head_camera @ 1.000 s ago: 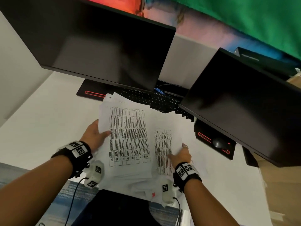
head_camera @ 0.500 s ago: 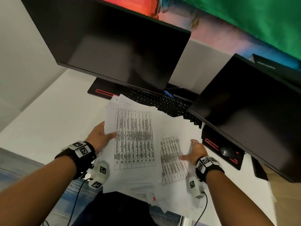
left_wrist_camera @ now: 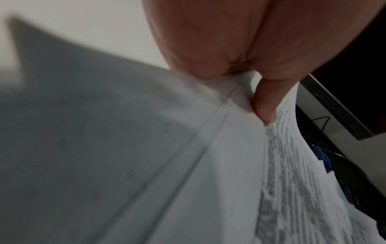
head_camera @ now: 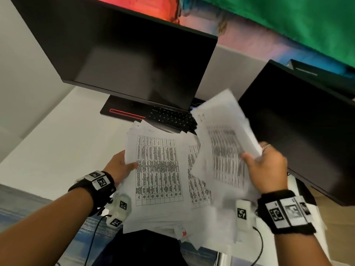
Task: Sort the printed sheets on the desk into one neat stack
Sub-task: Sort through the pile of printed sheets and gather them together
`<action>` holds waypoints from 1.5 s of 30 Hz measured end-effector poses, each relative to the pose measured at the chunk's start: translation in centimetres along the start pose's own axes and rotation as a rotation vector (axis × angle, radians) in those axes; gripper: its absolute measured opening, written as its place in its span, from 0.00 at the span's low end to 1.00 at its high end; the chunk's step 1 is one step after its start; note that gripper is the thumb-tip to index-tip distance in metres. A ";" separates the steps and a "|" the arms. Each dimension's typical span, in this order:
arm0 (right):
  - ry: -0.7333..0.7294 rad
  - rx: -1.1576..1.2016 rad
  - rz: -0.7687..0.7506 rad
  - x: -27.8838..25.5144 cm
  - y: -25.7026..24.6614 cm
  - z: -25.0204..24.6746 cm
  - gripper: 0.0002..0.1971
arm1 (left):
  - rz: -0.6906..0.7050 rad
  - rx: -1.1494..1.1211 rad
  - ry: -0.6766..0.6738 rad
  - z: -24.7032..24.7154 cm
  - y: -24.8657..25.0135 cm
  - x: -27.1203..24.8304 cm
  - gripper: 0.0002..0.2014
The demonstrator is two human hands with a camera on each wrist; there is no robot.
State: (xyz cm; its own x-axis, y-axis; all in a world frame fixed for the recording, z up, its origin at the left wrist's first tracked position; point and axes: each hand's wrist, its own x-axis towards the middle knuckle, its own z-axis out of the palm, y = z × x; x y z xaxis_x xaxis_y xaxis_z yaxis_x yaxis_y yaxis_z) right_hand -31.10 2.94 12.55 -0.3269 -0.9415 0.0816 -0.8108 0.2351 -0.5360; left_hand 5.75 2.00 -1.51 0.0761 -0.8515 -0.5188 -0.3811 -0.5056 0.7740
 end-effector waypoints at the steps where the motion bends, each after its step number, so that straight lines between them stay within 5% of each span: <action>1: 0.057 0.065 -0.007 0.3 -0.6 -1.2 0.10 | 0.018 0.039 -0.002 0.4 0.4 -0.1 0.20; 5: 0.062 0.489 0.099 0.6 -2.0 -2.4 0.14 | 0.067 0.097 -0.030 1.9 1.4 -0.5 0.22; 9: -0.212 0.650 0.281 -0.4 -1.3 3.2 0.18 | 0.024 -0.062 -0.097 2.8 1.3 0.2 0.16; 14: -0.363 0.433 0.441 -0.5 2.0 11.6 0.27 | -0.088 -0.235 -0.069 3.9 -0.5 2.3 0.30; 19: -0.538 0.078 0.242 -4.1 2.9 16.5 0.30 | -0.125 -0.198 0.002 5.4 -1.3 2.6 0.29; 22: -0.493 -0.110 0.167 -5.2 3.5 17.4 0.28 | -0.120 -0.159 -0.010 5.7 -1.1 2.3 0.31; 25: -0.566 0.053 0.163 -6.6 3.0 17.7 0.29 | -0.006 0.046 -0.032 5.7 -1.1 2.6 0.21; 27: -0.485 0.133 0.198 -6.2 3.5 17.3 0.30 | 0.051 0.150 0.013 5.5 -0.8 2.4 0.17; 30: -0.333 -0.101 0.361 -4.0 5.9 15.6 0.44 | 0.085 0.149 0.059 4.7 -0.7 2.2 0.19; 34: -0.449 -0.337 0.333 -3.2 8.0 14.8 0.57 | 0.105 0.120 0.083 3.1 -0.6 2.0 0.23; 42: -0.460 -0.062 0.514 -2.2 6.6 14.6 0.44 | 0.091 -0.068 0.114 1.0 -0.3 1.7 0.24; 45: -0.497 -0.069 0.505 -2.7 6.4 14.6 0.27 | 0.085 -0.086 0.098 1.0 -0.3 1.5 0.23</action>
State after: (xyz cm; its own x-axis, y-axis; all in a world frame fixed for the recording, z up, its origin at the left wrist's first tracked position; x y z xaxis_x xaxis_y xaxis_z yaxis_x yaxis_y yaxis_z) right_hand -28.29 3.47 -3.38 -0.4244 -0.7080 -0.5644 -0.6526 0.6713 -0.3514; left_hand 5.05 1.00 -2.89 0.1385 -0.8989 -0.4156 -0.3102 -0.4379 0.8438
